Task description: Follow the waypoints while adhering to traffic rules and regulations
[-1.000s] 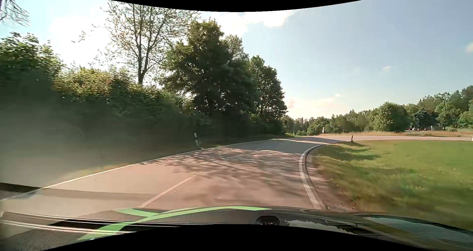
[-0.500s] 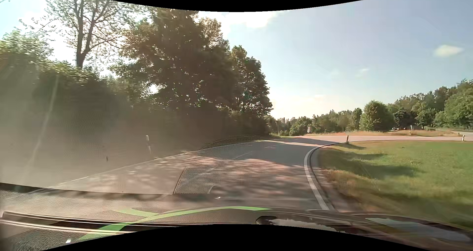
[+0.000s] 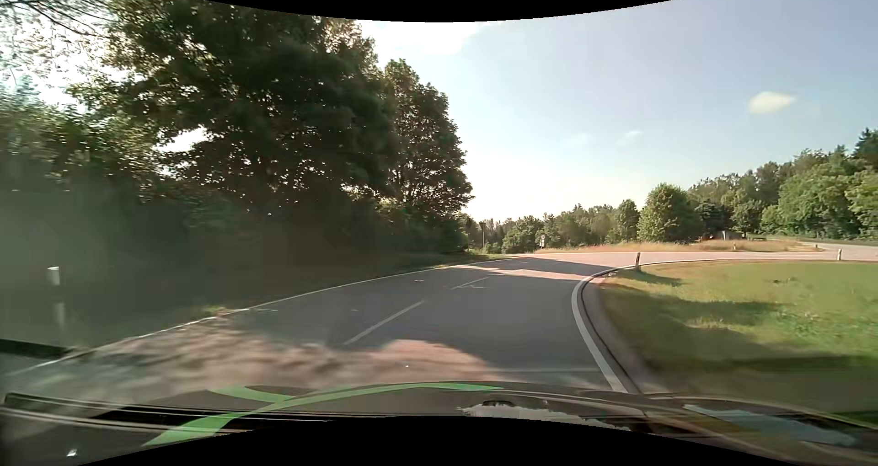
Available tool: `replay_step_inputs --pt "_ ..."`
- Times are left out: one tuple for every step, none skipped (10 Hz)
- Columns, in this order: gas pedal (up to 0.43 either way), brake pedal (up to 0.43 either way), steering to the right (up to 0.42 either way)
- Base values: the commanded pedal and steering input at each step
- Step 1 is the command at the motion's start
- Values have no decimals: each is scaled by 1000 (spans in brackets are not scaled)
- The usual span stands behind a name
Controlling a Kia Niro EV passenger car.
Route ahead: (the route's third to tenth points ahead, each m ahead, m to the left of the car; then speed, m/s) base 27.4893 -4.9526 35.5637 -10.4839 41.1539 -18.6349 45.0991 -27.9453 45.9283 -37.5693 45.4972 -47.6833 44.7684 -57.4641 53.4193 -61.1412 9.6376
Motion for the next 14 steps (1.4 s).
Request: replay_step_inputs --pt "130 0 83" --pt "138 0 85" --pt "138 0 92" --pt "150 0 98" --pt "150 0 103" --pt "150 0 105" --pt "138 0 106" --pt "118 0 112" --pt "118 0 111" --pt "118 0 109" --pt "98 0 106" --pt "87 0 103" --pt "87 0 98" --pt "87 0 96"
